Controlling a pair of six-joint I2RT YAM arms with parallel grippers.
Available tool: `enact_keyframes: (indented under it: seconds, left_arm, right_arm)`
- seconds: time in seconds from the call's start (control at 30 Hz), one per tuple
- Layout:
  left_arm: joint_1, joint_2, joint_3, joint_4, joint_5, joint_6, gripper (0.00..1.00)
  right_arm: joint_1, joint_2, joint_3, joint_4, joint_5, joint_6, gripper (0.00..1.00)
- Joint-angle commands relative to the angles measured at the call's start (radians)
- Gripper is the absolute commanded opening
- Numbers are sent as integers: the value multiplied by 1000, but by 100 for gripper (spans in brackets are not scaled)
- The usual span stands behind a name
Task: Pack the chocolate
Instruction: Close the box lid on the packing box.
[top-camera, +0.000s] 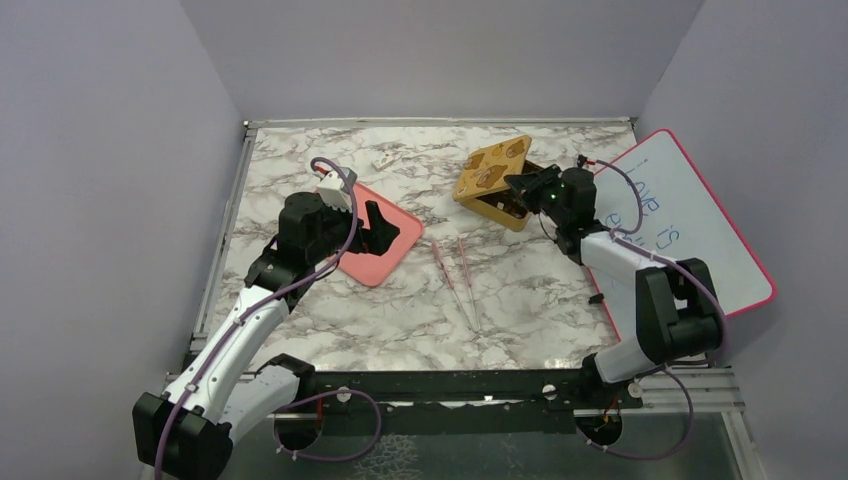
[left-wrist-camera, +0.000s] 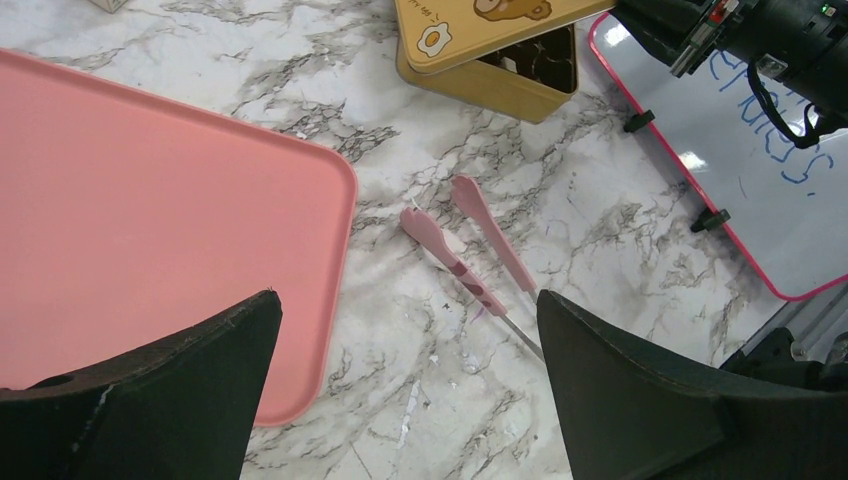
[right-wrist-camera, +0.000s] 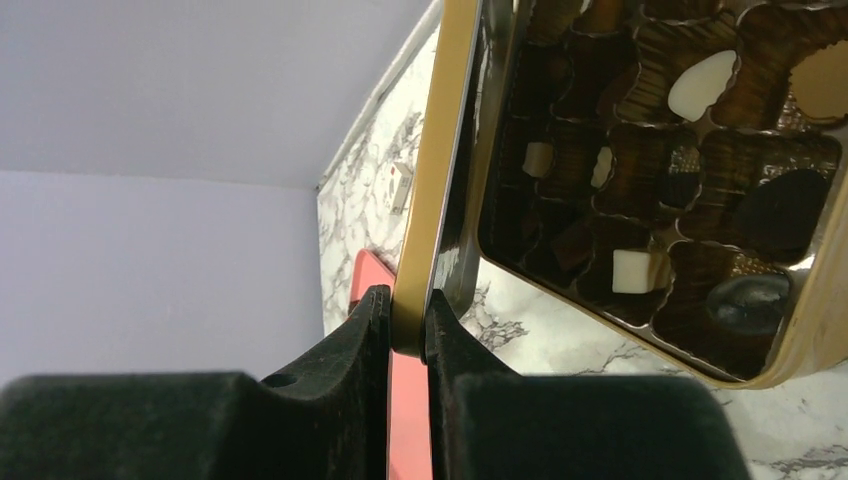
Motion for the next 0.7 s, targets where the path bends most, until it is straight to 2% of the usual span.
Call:
enact_keyframes:
  seconds: [0.0, 0.2, 0.47, 0.67]
  left_arm:
    - [4, -14, -16, 10, -18, 5, 99]
    - [4, -11, -16, 11, -18, 1, 99]
    - [4, 3, -22, 40, -10, 7, 99]
    - [4, 115, 60, 49, 32, -47, 96]
  right_arm:
    - [-8, 7, -27, 163, -1, 21, 1]
    - [-7, -8, -76, 268, 41, 41, 1]
    - [-9, -8, -98, 288, 80, 34, 1]
    - [-9, 16, -88, 297, 95, 30, 1]
